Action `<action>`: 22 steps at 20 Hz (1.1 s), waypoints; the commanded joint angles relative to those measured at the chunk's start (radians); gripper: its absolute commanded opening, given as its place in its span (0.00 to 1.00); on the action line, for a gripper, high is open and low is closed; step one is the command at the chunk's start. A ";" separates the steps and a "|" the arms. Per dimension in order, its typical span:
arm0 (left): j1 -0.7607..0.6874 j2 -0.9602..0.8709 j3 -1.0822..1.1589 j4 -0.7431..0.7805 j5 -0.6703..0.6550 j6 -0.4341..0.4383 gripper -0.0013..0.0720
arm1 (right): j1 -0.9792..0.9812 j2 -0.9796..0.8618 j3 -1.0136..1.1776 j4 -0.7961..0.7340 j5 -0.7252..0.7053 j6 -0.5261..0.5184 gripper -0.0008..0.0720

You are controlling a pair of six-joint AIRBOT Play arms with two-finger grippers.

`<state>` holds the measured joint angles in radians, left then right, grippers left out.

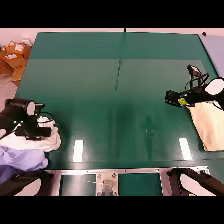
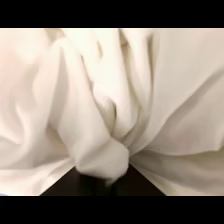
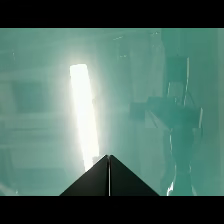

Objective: Fold the shirts.

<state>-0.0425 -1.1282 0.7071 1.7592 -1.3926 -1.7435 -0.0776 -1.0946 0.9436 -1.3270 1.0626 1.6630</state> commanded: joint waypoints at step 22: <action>-0.454 -0.309 0.755 -0.502 0.348 0.129 0.94 | -0.001 0.000 0.200 0.011 0.193 0.005 0.47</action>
<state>-0.5144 -1.3861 1.4563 1.2793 -1.0565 -1.6150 -0.0780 -1.0950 1.1343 -1.3193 1.2240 1.6669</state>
